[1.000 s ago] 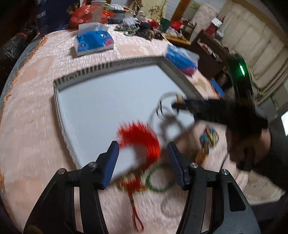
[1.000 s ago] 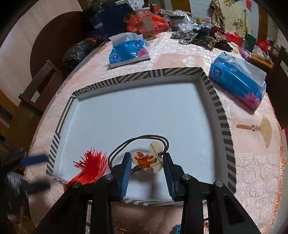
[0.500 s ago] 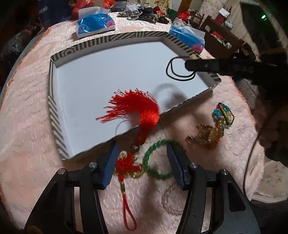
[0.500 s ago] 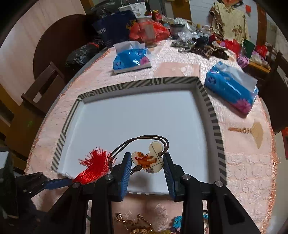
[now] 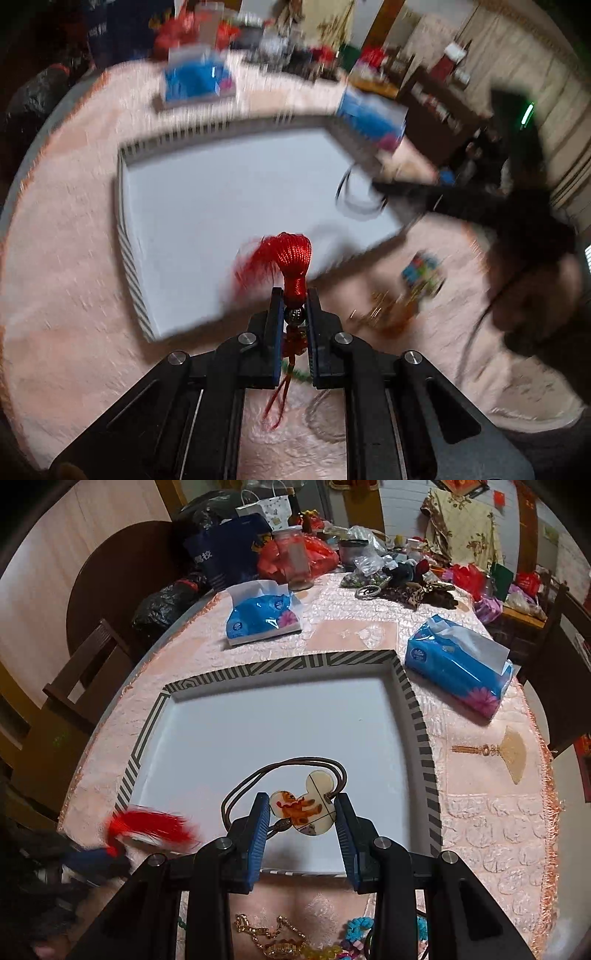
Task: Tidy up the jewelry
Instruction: 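Lower and open the left tool on the tassel while the right releases the hair tie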
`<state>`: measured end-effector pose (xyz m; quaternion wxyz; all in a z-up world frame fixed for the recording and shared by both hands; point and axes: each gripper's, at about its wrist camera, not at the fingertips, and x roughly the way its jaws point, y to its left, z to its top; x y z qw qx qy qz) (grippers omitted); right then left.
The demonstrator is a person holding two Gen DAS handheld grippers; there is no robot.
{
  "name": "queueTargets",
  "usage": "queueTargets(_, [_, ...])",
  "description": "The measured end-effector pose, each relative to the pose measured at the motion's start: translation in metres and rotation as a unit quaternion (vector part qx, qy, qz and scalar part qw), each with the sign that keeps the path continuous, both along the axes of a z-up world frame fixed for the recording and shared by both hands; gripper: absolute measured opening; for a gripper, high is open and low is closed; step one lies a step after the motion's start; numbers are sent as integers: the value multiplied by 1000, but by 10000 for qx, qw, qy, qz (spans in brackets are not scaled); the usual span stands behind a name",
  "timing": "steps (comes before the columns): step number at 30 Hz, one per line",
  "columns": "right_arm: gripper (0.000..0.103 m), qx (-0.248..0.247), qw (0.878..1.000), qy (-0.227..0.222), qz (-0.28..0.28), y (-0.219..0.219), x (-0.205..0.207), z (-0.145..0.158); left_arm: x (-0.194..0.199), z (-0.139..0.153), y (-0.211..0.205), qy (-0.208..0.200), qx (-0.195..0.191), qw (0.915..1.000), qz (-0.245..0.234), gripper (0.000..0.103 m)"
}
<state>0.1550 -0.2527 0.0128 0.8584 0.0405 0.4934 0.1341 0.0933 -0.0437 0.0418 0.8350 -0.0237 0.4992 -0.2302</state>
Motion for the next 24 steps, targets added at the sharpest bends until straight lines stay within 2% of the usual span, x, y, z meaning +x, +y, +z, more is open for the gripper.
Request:
queueTargets(5, [34,14,10000,-82,42,2,5,7,29,51,8,-415,-432,9980,193,10])
queueTargets(10, [34,3,9999,-142,69,5,14,13,68,65,6,-701,-322,9965,332,10])
queueTargets(16, [34,76,10000,-22,11,4,25,2,102,26,-1,-569,128,9969,531,10])
queueTargets(21, [34,74,9997,232,-25,5,36,-21,115,-35,-5,40,462,9967,673,9])
queueTargets(24, [34,58,9990,442,-38,6,41,-39,115,-56,-6,248,605,9955,685,9])
